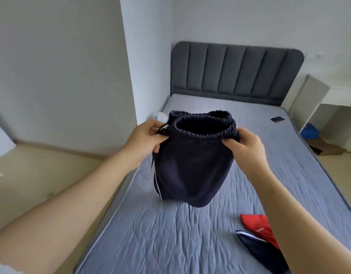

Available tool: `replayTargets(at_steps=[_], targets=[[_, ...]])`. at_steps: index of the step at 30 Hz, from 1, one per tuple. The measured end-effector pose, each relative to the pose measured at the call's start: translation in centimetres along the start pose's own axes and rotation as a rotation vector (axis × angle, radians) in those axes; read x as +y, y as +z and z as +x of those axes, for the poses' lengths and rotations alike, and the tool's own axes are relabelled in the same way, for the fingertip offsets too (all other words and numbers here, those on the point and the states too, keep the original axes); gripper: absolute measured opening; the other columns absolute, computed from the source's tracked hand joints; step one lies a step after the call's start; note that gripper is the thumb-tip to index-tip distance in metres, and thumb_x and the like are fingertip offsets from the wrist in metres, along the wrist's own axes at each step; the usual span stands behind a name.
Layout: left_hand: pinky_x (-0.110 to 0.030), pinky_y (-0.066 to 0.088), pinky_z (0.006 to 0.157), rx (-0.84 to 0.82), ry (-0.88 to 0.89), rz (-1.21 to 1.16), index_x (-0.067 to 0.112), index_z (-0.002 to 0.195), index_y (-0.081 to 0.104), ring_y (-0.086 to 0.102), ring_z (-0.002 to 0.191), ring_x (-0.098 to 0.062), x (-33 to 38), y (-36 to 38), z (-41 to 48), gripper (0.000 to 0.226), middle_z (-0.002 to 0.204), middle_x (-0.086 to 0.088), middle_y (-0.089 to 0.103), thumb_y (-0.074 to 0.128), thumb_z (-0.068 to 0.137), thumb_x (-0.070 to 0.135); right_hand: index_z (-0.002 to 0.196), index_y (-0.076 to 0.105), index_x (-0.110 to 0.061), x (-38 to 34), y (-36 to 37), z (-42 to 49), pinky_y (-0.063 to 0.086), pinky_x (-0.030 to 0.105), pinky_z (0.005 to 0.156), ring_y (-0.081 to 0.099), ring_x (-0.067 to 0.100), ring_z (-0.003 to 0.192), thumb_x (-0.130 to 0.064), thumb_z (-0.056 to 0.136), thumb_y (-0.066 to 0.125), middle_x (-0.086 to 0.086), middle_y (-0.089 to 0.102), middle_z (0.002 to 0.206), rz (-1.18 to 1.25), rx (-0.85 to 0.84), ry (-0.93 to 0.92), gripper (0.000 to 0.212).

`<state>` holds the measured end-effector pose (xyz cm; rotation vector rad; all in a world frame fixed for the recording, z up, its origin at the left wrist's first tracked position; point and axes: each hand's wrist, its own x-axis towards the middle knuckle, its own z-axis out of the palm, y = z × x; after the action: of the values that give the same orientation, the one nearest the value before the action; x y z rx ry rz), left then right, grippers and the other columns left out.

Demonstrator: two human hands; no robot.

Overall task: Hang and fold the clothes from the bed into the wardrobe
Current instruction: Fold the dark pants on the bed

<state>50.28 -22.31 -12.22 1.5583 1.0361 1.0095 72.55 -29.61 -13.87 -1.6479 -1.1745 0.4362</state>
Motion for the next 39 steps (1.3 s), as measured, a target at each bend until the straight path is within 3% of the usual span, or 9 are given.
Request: replayTargets(at_steps=[6, 9, 11, 15, 19, 23, 30, 36, 39], targets=[[-0.016, 0.042, 0.068, -0.103, -0.289, 0.001, 0.015, 0.073, 0.055, 0.055, 0.071, -0.008, -10.5, 1.7, -2.7, 0.026, 0.073, 0.000, 0.061, 0.061, 0.080, -0.010, 0.086, 0.052, 0.005, 8.0, 2.7, -3.9, 0.036, 0.036, 0.067, 0.046, 0.020, 0.073, -0.005, 0.070, 0.061, 0.010, 0.051, 0.073, -0.008, -0.330, 0.300, 0.021], [-0.022, 0.042, 0.069, -0.115, -0.427, 0.102, 0.015, 0.067, 0.056, 0.056, 0.068, -0.012, -14.8, 1.9, -4.0, 0.024, 0.067, -0.001, 0.062, 0.070, 0.074, -0.004, 0.098, 0.057, 0.001, 11.3, 4.1, -5.8, 0.047, 0.049, 0.085, 0.060, 0.037, 0.088, -0.003, 0.070, 0.059, 0.024, 0.063, 0.093, -0.044, -0.503, 0.435, 0.028], [-0.015, 0.042, 0.064, -0.131, -0.494, 0.127, 0.015, 0.065, 0.055, 0.056, 0.065, -0.008, -17.2, 2.3, -4.7, 0.026, 0.063, 0.003, 0.061, 0.071, 0.073, -0.004, 0.102, 0.058, -0.002, 13.4, 5.0, -7.0, 0.045, 0.050, 0.092, 0.061, 0.036, 0.098, 0.002, 0.072, 0.060, 0.024, 0.064, 0.101, -0.049, -0.561, 0.516, 0.031], [-0.005, 0.038, 0.055, -0.204, -0.583, 0.096, 0.014, 0.068, 0.052, 0.052, 0.065, -0.005, -21.5, 3.5, -5.6, 0.027, 0.065, 0.004, 0.058, 0.064, 0.078, -0.008, 0.101, 0.053, -0.003, 17.5, 6.6, -9.0, 0.048, 0.042, 0.088, 0.059, 0.017, 0.080, 0.005, 0.072, 0.064, 0.005, 0.066, 0.082, -0.044, -0.603, 0.622, 0.033], [-0.006, 0.037, 0.060, -0.245, -0.649, 0.112, 0.016, 0.077, 0.051, 0.051, 0.071, -0.004, -26.5, 4.8, -6.0, 0.024, 0.072, 0.005, 0.058, 0.058, 0.083, -0.007, 0.097, 0.058, -0.021, 22.1, 9.0, -9.9, 0.050, 0.033, 0.082, 0.062, 0.019, 0.093, 0.003, 0.073, 0.063, 0.004, 0.068, 0.096, -0.022, -0.641, 0.681, 0.033], [-0.008, 0.038, 0.059, -0.194, -0.708, 0.160, 0.020, 0.080, 0.052, 0.052, 0.071, -0.006, -31.3, 5.8, -5.5, 0.022, 0.075, 0.004, 0.060, 0.056, 0.085, -0.001, 0.088, 0.062, -0.031, 26.3, 11.7, -9.7, 0.047, 0.019, 0.068, 0.062, 0.002, 0.082, -0.003, 0.076, 0.061, -0.012, 0.068, 0.085, -0.009, -0.620, 0.706, 0.031], [-0.018, 0.037, 0.068, -0.078, -0.730, 0.248, 0.025, 0.077, 0.050, 0.052, 0.079, -0.012, -38.3, 7.2, -0.1, 0.019, 0.079, 0.005, 0.058, 0.060, 0.086, 0.011, 0.074, 0.057, -0.028, 32.7, 17.5, -5.6, 0.040, 0.018, 0.054, 0.054, 0.004, 0.066, -0.021, 0.085, 0.060, -0.014, 0.059, 0.068, -0.147, -0.448, 0.638, 0.014], [-0.024, 0.034, 0.067, -0.014, -0.579, 0.423, 0.017, 0.091, 0.056, 0.057, 0.093, -0.021, -41.1, 8.5, 8.7, 0.008, 0.093, -0.002, 0.062, 0.062, 0.085, 0.015, 0.083, 0.055, -0.021, 35.5, 21.6, 2.4, 0.035, 0.027, 0.054, 0.055, 0.021, 0.079, -0.022, 0.087, 0.055, 0.009, 0.061, 0.097, -0.258, -0.301, 0.524, 0.004], [-0.029, 0.038, 0.078, 0.062, -0.470, 0.589, 0.016, 0.110, 0.056, 0.057, 0.104, -0.025, -42.1, 9.5, 12.6, 0.024, 0.111, -0.003, 0.064, 0.057, 0.088, 0.026, 0.101, 0.057, -0.023, 36.4, 23.8, 6.1, 0.049, 0.034, 0.076, 0.058, 0.027, 0.097, -0.016, 0.088, 0.046, 0.013, 0.058, 0.112, -0.059, -0.139, 0.584, 0.018]])
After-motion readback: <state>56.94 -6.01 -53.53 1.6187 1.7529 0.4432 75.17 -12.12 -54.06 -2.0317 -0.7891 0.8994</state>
